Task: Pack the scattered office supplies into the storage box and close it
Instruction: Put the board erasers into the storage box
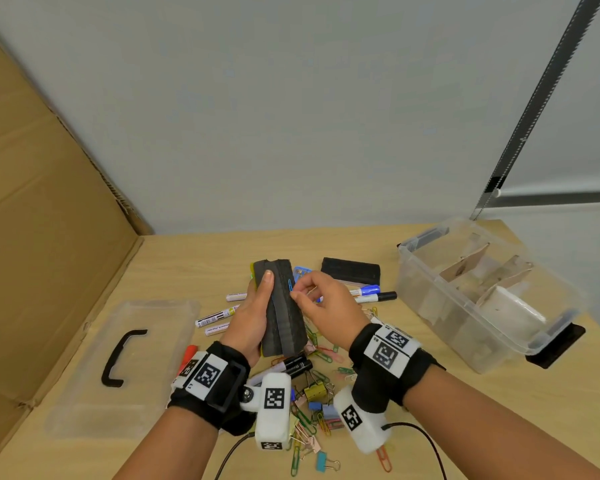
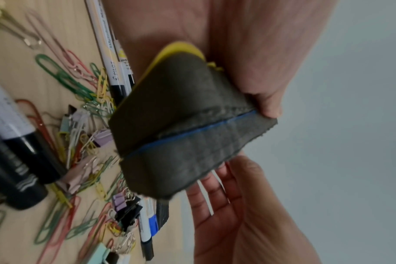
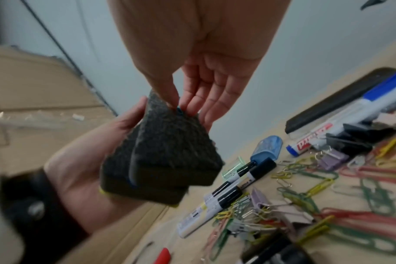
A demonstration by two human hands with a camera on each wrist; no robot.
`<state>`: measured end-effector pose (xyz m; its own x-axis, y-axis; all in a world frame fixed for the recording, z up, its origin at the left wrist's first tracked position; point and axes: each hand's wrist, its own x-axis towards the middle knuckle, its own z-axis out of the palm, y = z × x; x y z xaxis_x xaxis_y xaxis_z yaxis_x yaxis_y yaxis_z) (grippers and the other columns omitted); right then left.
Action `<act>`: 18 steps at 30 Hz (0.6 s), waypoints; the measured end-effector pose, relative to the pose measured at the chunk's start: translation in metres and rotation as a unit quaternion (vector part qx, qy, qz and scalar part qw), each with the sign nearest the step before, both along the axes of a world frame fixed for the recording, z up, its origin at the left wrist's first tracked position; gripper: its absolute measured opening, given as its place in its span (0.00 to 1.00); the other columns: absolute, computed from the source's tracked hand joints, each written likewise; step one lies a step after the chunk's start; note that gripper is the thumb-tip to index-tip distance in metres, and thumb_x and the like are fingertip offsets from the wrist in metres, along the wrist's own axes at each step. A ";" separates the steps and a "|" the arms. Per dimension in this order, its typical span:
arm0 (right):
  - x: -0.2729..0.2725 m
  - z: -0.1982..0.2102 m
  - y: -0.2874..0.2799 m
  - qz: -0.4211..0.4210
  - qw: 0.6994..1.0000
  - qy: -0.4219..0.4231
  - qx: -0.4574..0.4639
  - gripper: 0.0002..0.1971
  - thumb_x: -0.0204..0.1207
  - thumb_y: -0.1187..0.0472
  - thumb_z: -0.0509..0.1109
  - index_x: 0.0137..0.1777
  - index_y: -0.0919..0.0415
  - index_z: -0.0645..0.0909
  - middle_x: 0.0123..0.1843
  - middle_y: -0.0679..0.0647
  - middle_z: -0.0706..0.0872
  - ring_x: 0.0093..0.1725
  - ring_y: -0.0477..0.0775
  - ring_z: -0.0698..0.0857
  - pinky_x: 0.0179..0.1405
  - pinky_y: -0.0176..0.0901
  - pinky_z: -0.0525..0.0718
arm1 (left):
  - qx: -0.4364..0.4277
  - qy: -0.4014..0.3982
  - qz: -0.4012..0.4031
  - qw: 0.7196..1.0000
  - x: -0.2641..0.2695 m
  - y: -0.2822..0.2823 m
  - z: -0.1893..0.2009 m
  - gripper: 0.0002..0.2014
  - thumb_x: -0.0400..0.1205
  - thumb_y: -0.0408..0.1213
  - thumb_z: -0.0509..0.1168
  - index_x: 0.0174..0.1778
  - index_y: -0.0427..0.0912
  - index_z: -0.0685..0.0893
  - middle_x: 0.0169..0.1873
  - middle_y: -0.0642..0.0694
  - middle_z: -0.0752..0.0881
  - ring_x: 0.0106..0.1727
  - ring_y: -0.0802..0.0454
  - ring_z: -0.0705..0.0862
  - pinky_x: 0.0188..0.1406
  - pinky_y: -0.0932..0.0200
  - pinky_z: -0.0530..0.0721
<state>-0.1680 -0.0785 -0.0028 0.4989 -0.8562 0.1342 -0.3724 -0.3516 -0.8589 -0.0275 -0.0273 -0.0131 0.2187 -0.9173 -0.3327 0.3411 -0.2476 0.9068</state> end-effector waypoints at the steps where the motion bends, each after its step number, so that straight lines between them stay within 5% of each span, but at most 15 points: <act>1: 0.000 0.000 -0.002 0.006 0.999 -0.015 0.030 0.01 0.79 0.58 0.67 0.47 0.53 0.79 0.43 0.47 0.82 0.38 0.40 0.78 0.37 0.24 0.76 | -0.004 -0.007 -0.006 1.000 0.000 0.000 0.000 0.31 0.73 0.59 0.64 0.71 0.51 0.73 0.58 0.35 0.87 0.54 0.39 0.88 0.47 0.44 0.89; 5: -0.003 0.002 -0.006 0.067 0.991 -0.033 0.114 0.06 0.77 0.64 0.68 0.41 0.54 0.78 0.32 0.45 0.78 0.30 0.40 0.76 0.37 0.32 0.79 | -0.025 -0.030 -0.021 0.999 -0.001 0.004 -0.001 0.28 0.74 0.50 0.67 0.70 0.48 0.72 0.52 0.37 0.88 0.46 0.44 0.89 0.41 0.48 0.89; 9: -0.011 -0.007 -0.003 0.049 0.997 0.009 0.052 0.06 0.74 0.64 0.69 0.40 0.53 0.77 0.31 0.48 0.80 0.29 0.42 0.77 0.35 0.32 0.80 | -0.033 -0.038 0.011 0.999 0.001 0.004 0.000 0.23 0.75 0.52 0.67 0.66 0.54 0.74 0.54 0.36 0.87 0.49 0.42 0.88 0.44 0.46 0.89; 12: -0.022 -0.023 -0.003 0.106 0.981 0.160 0.006 0.01 0.76 0.64 0.67 0.43 0.58 0.79 0.38 0.52 0.83 0.36 0.47 0.81 0.42 0.42 0.84 | -0.024 -0.039 0.055 0.997 0.012 0.003 -0.004 0.20 0.80 0.51 0.65 0.67 0.55 0.73 0.55 0.35 0.86 0.48 0.41 0.88 0.40 0.48 0.89; 15: -0.031 -0.030 -0.018 0.200 0.901 0.386 0.001 0.08 0.79 0.63 0.64 0.49 0.59 0.85 0.49 0.53 0.87 0.50 0.52 0.85 0.56 0.48 0.85 | -0.005 -0.030 0.086 0.996 0.023 0.004 -0.012 0.23 0.79 0.54 0.65 0.70 0.55 0.71 0.55 0.37 0.86 0.51 0.40 0.88 0.42 0.47 0.88; 18: -0.030 -0.023 -0.051 0.114 0.909 0.401 0.001 0.12 0.81 0.64 0.58 0.52 0.57 0.85 0.54 0.54 0.86 0.52 0.54 0.85 0.55 0.47 0.84 | 0.014 -0.014 0.102 0.995 0.033 0.005 -0.020 0.26 0.78 0.55 0.66 0.71 0.57 0.70 0.57 0.40 0.87 0.55 0.41 0.88 0.51 0.41 0.87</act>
